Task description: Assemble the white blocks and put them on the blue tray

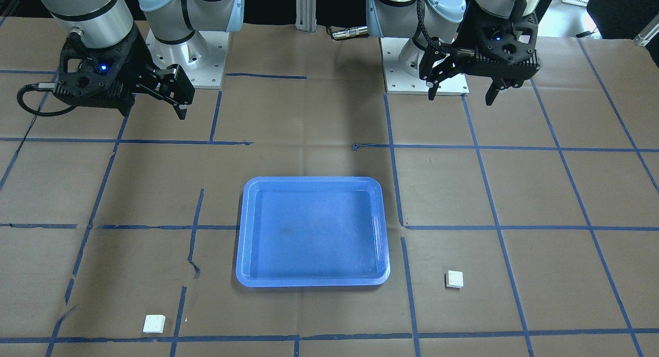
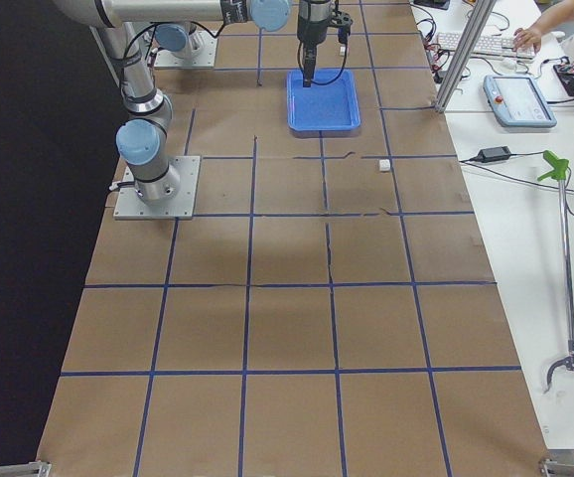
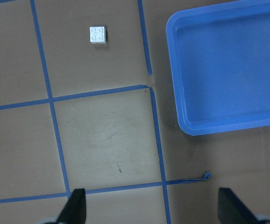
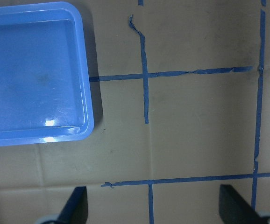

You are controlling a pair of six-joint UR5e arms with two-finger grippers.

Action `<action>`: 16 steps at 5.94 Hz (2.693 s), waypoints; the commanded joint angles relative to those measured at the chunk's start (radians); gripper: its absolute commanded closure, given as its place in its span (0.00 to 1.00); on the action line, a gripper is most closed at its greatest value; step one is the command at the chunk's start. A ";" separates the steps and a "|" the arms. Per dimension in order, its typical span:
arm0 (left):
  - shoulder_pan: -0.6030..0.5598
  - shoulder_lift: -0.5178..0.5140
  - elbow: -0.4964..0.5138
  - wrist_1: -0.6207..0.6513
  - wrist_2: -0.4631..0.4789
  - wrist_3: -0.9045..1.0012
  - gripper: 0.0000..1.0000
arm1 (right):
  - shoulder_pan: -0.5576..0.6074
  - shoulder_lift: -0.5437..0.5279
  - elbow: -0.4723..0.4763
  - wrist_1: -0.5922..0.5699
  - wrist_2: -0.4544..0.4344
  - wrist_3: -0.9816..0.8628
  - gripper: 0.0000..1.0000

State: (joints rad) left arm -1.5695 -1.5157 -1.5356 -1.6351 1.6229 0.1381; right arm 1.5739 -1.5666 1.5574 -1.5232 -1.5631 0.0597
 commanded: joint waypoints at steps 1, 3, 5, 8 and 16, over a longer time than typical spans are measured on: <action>-0.001 0.000 0.000 0.000 0.000 0.000 0.01 | 0.000 -0.001 0.000 0.000 0.000 -0.001 0.00; 0.000 0.000 0.000 0.000 0.000 0.000 0.01 | 0.000 0.000 0.000 0.000 0.000 -0.001 0.00; 0.005 -0.004 -0.009 0.009 -0.011 0.006 0.01 | 0.000 0.000 0.000 0.000 0.000 0.000 0.00; 0.123 -0.146 0.000 0.087 -0.015 0.006 0.01 | 0.000 0.000 0.001 0.000 0.002 0.000 0.00; 0.128 -0.704 -0.012 0.689 -0.021 0.094 0.01 | -0.035 0.057 -0.013 -0.038 0.014 -0.474 0.00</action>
State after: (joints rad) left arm -1.4419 -2.1983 -1.5506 -0.9532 1.6024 0.2197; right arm 1.5559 -1.5336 1.5493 -1.5538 -1.5507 -0.2573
